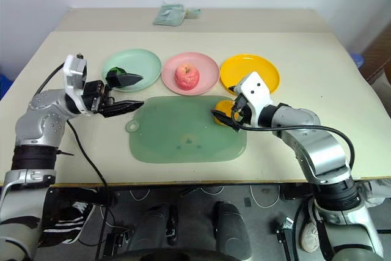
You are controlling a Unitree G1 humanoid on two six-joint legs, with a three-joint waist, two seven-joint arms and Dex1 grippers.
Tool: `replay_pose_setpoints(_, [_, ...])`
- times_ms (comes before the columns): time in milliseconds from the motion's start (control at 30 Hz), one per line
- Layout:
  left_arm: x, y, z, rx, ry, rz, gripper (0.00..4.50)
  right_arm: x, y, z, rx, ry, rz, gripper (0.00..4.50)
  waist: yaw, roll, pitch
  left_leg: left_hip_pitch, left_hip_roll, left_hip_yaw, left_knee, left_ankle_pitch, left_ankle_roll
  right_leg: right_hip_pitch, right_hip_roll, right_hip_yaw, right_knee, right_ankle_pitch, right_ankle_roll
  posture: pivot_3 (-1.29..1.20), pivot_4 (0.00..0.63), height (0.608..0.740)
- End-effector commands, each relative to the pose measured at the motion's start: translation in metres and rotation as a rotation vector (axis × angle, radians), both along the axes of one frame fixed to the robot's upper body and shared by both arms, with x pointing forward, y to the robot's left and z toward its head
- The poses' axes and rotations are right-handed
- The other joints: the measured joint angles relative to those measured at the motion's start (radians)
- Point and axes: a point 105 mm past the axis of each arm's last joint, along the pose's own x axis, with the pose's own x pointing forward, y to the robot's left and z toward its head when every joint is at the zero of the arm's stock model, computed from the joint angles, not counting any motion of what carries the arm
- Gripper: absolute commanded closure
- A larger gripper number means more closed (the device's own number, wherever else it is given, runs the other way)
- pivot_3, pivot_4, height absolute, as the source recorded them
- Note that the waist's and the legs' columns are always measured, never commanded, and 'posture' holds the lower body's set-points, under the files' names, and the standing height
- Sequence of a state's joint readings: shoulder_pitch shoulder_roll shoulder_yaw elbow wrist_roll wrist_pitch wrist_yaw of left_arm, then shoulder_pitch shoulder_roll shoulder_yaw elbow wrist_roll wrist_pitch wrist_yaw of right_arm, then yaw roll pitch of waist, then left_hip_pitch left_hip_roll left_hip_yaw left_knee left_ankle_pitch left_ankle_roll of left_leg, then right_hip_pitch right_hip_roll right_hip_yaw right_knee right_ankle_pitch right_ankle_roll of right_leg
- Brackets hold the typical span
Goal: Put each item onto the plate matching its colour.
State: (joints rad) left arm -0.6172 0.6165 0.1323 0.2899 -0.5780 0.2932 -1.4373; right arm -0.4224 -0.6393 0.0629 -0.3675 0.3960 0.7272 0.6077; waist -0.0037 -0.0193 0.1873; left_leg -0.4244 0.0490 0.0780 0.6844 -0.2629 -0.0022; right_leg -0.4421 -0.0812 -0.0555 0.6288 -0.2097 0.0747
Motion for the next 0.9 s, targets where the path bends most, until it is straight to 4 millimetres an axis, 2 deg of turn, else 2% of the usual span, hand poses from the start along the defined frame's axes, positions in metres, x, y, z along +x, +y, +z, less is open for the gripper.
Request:
replay_pose_setpoints(33, [-0.005,0.001,0.009,0.015,-0.037,-0.011,0.02,0.005,0.003,-0.001,-0.005,0.001,-0.009,0.00,-0.002,0.000,0.000,0.000,0.000,0.000,0.000,0.000,0.000,0.000,0.000,0.000,0.000,0.000,0.000,0.00,0.150,0.740])
replay_pose_setpoints(133, [-0.007,0.000,0.007,0.011,-0.032,-0.007,0.02,0.009,0.000,-0.021,-0.065,0.048,-0.035,0.00,-0.006,0.000,0.000,0.000,0.000,0.000,0.000,0.000,0.000,0.000,0.000,0.000,0.000,0.000,0.000,0.00,0.150,0.740])
replay_pose_setpoints(300, [-0.007,0.002,0.009,-0.005,-0.042,0.015,0.02,0.011,0.000,-0.038,-0.060,0.107,-0.044,0.00,-0.007,0.000,0.000,0.000,0.000,0.000,0.000,0.000,0.000,0.000,0.000,0.000,0.000,0.001,0.001,0.00,0.150,0.740])
replay_pose_setpoints(333, [-0.007,0.003,0.009,-0.006,-0.041,0.017,0.00,0.010,0.002,-0.038,-0.045,0.120,-0.037,0.25,-0.007,0.000,0.000,0.000,0.000,0.000,0.000,0.000,0.000,0.000,0.000,0.000,0.000,0.001,0.001,0.00,0.150,0.740])
replay_pose_setpoints(500, [-0.006,0.007,0.012,-0.017,-0.052,0.035,0.00,0.017,-0.001,-0.017,0.016,0.075,-0.062,2.05,-0.007,0.000,0.000,0.000,0.000,0.000,0.000,0.000,0.000,0.000,0.000,0.000,0.000,0.001,0.002,0.00,0.150,0.740])
replay_pose_setpoints(633, [-0.001,0.007,0.018,-0.056,-0.059,0.071,0.00,0.031,-0.013,0.005,0.047,-0.004,-0.121,2.05,-0.006,0.000,0.000,0.000,0.000,0.000,0.000,0.000,0.000,0.000,0.000,0.000,0.000,0.001,0.002,0.00,0.150,0.740])
replay_pose_setpoints(733, [0.010,0.003,0.024,-0.089,-0.102,0.144,0.00,0.056,-0.032,0.032,0.110,-0.106,-0.254,2.05,-0.007,0.000,0.000,0.000,0.000,0.000,0.000,0.000,0.000,0.000,0.000,0.000,0.000,0.001,0.002,0.00,0.150,0.740])
replay_pose_setpoints(900, [0.010,0.001,0.028,-0.109,-0.123,0.153,0.00,0.072,-0.053,0.047,0.140,-0.167,-0.340,2.05,-0.007,0.000,0.000,0.000,0.000,0.000,-0.001,0.000,0.000,-0.001,0.000,0.000,0.000,0.001,0.003,0.00,0.150,0.740])
